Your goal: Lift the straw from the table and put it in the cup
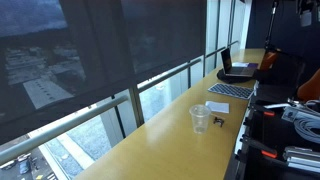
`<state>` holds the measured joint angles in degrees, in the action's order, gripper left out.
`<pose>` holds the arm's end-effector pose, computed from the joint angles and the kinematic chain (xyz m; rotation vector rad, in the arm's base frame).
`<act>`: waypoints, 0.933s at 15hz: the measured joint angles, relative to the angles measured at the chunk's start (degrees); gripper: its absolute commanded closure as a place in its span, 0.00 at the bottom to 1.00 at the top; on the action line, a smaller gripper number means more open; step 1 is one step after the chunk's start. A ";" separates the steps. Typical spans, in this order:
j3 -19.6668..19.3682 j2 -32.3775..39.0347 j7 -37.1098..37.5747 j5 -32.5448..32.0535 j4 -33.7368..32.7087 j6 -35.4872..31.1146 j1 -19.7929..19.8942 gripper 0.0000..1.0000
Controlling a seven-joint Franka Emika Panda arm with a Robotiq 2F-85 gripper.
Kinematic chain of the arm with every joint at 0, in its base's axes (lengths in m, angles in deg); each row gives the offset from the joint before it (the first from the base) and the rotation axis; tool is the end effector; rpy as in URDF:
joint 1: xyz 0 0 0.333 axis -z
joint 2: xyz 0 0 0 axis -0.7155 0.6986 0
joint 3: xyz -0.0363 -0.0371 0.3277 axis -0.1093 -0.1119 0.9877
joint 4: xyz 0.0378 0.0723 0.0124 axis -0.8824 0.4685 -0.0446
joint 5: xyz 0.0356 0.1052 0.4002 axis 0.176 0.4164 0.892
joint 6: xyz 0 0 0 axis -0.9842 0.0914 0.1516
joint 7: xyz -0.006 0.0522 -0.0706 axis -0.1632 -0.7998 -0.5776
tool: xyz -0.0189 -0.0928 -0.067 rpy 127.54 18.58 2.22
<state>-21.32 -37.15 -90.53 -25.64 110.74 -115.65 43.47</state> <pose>0.2927 -0.0165 0.4993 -3.0258 -0.3211 0.3385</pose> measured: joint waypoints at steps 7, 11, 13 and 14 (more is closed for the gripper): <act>0.06 0.51 3.64 -2.79 4.33 -18.36 2.19 0.00; 0.00 5.15 8.71 -4.44 8.32 -37.94 6.26 0.00; 0.18 9.96 11.83 -5.92 9.28 -47.45 8.22 0.00; 0.42 13.14 13.41 -6.73 9.43 -51.94 9.12 0.00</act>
<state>-20.90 -24.01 -77.12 -32.37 120.17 -167.60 52.58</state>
